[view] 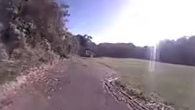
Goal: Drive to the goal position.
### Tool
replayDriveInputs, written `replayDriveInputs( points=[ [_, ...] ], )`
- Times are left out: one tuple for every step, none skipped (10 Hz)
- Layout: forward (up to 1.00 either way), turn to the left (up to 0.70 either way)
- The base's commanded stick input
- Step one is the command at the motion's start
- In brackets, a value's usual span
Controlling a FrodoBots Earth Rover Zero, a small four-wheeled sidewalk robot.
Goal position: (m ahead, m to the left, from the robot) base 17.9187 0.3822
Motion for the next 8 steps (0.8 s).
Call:
replayDriveInputs(
  points=[
    [1.0, 0.0],
    [1.0, 0.0],
    [1.0, 0.0],
    [1.0, 0.0],
    [1.0, 0.0],
    [1.0, 0.0],
    [1.0, 0.0],
    [1.0, 0.0]
  ],
)
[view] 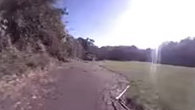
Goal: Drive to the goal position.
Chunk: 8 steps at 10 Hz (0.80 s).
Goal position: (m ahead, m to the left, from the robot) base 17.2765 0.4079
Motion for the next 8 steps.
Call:
replayDriveInputs(
  points=[
    [1.0, 0.0],
    [1.0, 0.0],
    [1.0, 0.0],
    [1.0, 0.0],
    [1.0, 0.0],
    [1.0, 0.0],
    [1.0, 0.0],
    [1.0, 0.0]
  ],
)
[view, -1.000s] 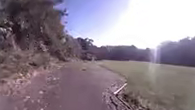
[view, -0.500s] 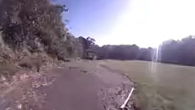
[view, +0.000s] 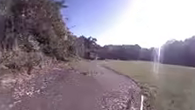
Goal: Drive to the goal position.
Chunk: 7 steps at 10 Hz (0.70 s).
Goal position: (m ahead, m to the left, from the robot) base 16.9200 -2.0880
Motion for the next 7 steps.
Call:
replayDriveInputs(
  points=[
    [1.0, 0.0],
    [1.0, 0.0],
    [1.0, 0.0],
    [1.0, -0.08],
    [1.0, -0.23],
    [1.0, -0.4],
    [1.0, -0.4]
  ],
)
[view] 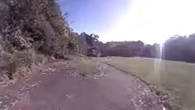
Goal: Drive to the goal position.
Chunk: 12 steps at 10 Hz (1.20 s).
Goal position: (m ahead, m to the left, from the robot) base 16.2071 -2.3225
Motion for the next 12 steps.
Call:
replayDriveInputs(
  points=[
    [1.0, -0.4],
    [1.0, -0.4],
    [1.0, -0.4],
    [1.0, -0.4],
    [1.0, -0.4],
    [1.0, -0.4],
    [1.0, -0.4],
    [1.0, -0.4],
    [1.0, -0.4],
    [1.0, -0.4],
    [1.0, -0.4],
    [1.0, -0.4]
  ],
)
